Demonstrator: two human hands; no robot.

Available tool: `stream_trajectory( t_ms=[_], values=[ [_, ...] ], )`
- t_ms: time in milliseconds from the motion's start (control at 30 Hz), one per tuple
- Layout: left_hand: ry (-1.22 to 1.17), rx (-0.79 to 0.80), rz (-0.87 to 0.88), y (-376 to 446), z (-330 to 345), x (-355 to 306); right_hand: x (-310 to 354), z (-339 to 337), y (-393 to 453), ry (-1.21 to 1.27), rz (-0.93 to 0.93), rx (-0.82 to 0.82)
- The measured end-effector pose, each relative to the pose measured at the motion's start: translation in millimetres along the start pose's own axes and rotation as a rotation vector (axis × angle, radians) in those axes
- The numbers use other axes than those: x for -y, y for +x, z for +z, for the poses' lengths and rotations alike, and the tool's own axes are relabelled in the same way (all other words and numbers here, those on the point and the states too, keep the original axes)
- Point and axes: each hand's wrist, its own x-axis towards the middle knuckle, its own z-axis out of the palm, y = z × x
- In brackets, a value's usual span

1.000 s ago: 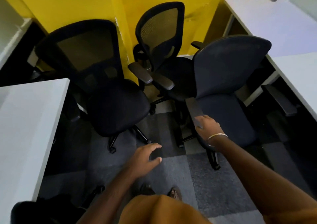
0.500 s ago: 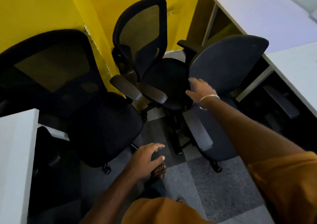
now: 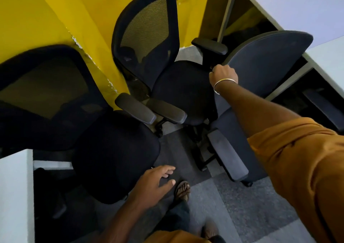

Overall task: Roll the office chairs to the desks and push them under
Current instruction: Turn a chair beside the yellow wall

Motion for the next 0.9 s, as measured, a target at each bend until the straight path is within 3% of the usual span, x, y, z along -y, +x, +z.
stream_trajectory(
  t_ms=[167,367,567,733,900],
  values=[
    [0.007,0.084,-0.004,10,2,4,-9,12,-20,-0.002,0.006,-0.091],
    [0.036,0.184,0.029,31,10,-11,-23,32,-112,-0.020,-0.135,-0.038],
    [0.076,0.075,0.154,69,6,-49,-93,47,-252,0.041,-0.265,-0.033],
    [0.214,-0.201,0.388,95,7,-106,-189,55,-363,0.291,-0.136,0.011],
    [0.682,-0.183,0.638,113,18,-156,-281,41,-427,0.408,0.147,-0.142]
  ],
)
